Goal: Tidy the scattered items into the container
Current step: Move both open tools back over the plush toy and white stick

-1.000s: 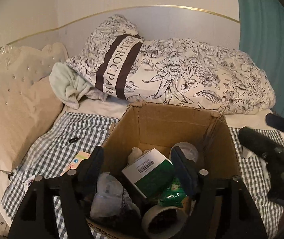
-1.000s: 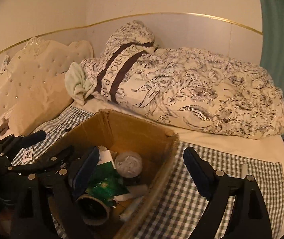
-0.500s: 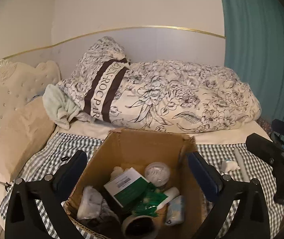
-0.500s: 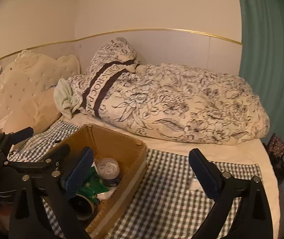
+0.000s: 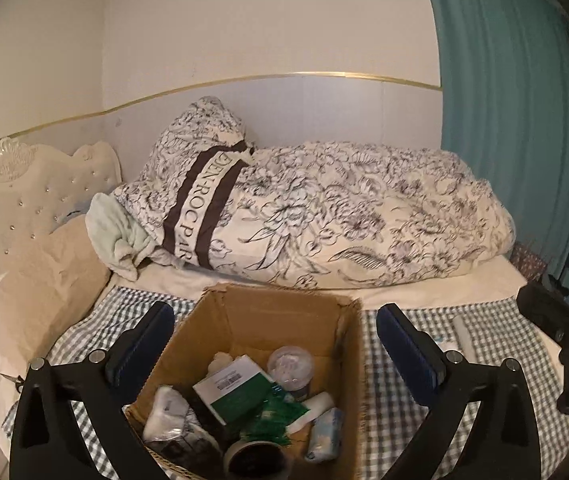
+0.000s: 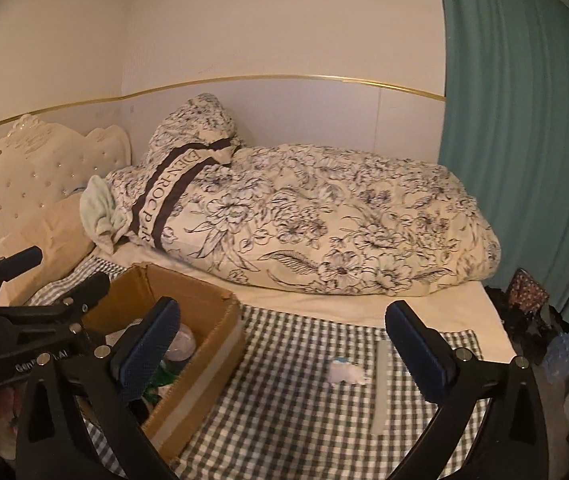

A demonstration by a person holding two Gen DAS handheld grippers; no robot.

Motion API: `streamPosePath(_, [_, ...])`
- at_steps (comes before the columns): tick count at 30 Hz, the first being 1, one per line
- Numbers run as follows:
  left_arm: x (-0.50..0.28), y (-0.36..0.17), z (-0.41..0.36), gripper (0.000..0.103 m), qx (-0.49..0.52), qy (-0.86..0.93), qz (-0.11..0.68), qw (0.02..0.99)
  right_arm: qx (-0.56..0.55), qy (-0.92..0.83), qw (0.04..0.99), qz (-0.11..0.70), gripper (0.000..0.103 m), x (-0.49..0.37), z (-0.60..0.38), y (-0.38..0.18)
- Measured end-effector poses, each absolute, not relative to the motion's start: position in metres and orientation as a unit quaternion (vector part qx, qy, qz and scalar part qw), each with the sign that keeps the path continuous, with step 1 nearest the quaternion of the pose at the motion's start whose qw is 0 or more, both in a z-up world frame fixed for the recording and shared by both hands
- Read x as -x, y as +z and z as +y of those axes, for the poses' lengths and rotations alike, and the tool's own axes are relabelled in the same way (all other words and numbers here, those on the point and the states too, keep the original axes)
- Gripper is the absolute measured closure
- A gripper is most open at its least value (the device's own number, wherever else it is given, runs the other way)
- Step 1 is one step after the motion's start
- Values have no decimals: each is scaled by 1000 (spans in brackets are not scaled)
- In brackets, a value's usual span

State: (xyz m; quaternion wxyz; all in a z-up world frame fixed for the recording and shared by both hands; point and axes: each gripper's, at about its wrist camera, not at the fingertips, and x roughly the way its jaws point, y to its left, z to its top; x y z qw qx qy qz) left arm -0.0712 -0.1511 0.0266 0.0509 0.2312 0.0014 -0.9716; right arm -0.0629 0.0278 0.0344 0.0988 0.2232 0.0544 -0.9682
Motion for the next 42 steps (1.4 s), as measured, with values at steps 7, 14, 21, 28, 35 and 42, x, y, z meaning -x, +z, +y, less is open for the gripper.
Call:
streamPosePath(7, [69, 40, -121, 0, -217, -976, 2, 33, -218, -971, 81, 50, 0, 56, 59, 43])
streamPosePath(14, [74, 40, -92, 0, -218, -976, -5, 16, -219, -973, 66, 44, 0, 52, 91, 44])
streamPosePath(21, [83, 38, -62, 0, -219, -976, -17, -2, -225, -973, 47, 26, 0, 52, 128, 37])
streamPosePath(28, [100, 22, -42, 0, -235, -972, -9, -25, -238, -970, 39, 23, 0, 62, 152, 24])
streamPosePath(35, [124, -2, -43, 0, -266, -963, 21, -26, -257, -966, 35, 20, 0, 80, 167, 3])
streamPosePath(42, [148, -25, -28, 0, -289, -956, 22, -38, -282, -959, 38, 21, 0, 102, 173, -23])
